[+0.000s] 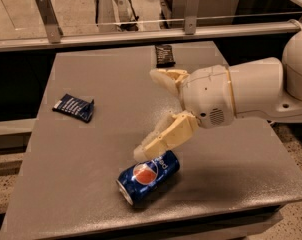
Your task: Knock pepsi can over
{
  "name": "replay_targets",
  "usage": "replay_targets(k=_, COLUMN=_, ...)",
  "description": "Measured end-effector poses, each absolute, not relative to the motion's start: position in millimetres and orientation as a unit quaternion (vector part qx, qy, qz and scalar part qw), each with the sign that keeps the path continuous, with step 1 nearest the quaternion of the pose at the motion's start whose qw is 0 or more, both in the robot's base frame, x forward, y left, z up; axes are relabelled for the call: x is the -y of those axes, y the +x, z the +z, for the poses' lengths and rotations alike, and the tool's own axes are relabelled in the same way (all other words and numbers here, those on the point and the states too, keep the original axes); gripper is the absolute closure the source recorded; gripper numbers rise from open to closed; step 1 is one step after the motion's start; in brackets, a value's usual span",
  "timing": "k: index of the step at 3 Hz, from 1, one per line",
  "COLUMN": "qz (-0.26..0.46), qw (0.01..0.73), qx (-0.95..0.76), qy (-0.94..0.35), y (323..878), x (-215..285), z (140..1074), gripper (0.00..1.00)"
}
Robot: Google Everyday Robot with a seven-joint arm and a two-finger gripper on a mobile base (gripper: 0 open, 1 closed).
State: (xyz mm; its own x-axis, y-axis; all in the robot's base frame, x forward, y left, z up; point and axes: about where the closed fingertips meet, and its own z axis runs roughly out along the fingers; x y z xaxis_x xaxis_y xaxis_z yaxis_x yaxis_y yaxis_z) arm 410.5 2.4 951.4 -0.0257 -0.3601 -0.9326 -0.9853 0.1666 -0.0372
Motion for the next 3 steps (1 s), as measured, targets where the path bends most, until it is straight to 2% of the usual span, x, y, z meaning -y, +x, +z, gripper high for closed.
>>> replay_targets(k=2, qz=0.333, qw=0.439, qx=-0.647, qy=-0.527, y=414.4, x=23.0, z=938.3, gripper=0.0)
replay_targets(k=3, qz=0.308, qw=0.441, qx=-0.652, qy=-0.535, y=426.9, x=55.7, z=939.1, gripper=0.0)
